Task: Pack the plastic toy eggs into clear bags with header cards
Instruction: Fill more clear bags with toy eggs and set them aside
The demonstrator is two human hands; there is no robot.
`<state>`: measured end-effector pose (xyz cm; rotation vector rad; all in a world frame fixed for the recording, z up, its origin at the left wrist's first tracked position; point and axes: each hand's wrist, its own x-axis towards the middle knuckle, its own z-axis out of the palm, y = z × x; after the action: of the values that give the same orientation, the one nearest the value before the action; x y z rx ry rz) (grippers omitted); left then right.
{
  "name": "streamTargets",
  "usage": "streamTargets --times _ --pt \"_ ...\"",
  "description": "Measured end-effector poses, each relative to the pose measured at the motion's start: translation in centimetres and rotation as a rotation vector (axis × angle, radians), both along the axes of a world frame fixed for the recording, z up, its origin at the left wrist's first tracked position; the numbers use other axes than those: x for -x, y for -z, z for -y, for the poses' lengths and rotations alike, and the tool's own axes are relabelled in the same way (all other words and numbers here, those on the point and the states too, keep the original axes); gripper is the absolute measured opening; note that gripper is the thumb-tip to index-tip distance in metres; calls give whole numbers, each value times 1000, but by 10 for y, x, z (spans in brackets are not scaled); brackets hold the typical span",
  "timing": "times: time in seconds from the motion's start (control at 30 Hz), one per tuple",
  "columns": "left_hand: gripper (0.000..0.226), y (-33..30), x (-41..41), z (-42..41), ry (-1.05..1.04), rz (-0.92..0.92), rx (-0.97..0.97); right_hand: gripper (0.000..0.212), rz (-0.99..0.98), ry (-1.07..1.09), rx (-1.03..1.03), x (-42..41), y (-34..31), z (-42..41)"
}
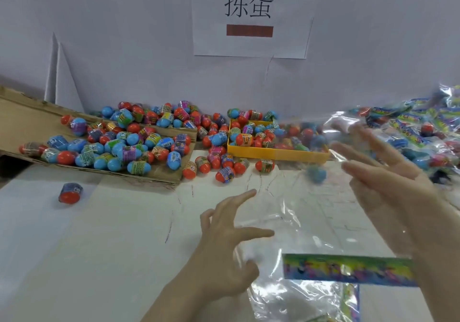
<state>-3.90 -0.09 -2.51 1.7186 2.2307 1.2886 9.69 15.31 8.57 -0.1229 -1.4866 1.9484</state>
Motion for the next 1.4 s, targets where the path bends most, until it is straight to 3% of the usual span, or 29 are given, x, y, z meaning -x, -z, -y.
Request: streamTargets --times 0.07,0.17,0.27,0.3,0.37,0.4,0.5,0.6,0.63,0.73,0.8,0.87,1.0,1.1,1.27,1.4 --pt "45 -6 0 0 -48 12 -34 71 -17 168 -92 0 -5 2" --pt "40 -21 -10 1 -144 221 -154 67 11 263 -237 3 -3 15" --pt "34 -42 -15 0 -223 466 -395 68 113 501 -594 5 4 33" --pt "38 -51 -17 -1 -197 523 -391 68 137 588 -775 6 8 38" --pt "70 -66 -24 -3 -58 692 -257 60 160 736 -1086 12 15 54" --pt "80 -68 -30 -5 12 770 -224 55 172 737 -1128 14 17 58" --pt "69 -76 -47 -5 15 923 -301 42 209 496 -964 31 12 67" --pt "29 -76 -40 -3 -173 1051 -418 61 310 7 -653 30 7 67" --pt "23 -76 -36 -1 -192 1067 -429 59 232 29 -663 23 8 66" --pt "19 -73 -31 3 -187 1102 -423 39 21 417 -639 6 5 54" --pt "20 -69 -29 5 -171 1128 -388 28 4 482 -521 9 4 38" --pt "26 -61 -22 6 -167 1157 -357 17 122 503 -467 23 8 11" --pt "40 -44 -7 6 -219 1238 -347 9 549 385 -694 81 33 -33" --pt "46 -32 0 5 -267 1267 -365 28 768 385 -967 126 60 -60" --pt "37 -24 9 4 -327 1297 -420 42 989 381 -1394 164 83 -78" --pt "43 -20 11 2 -367 1276 -445 35 991 426 -1543 165 85 -76"
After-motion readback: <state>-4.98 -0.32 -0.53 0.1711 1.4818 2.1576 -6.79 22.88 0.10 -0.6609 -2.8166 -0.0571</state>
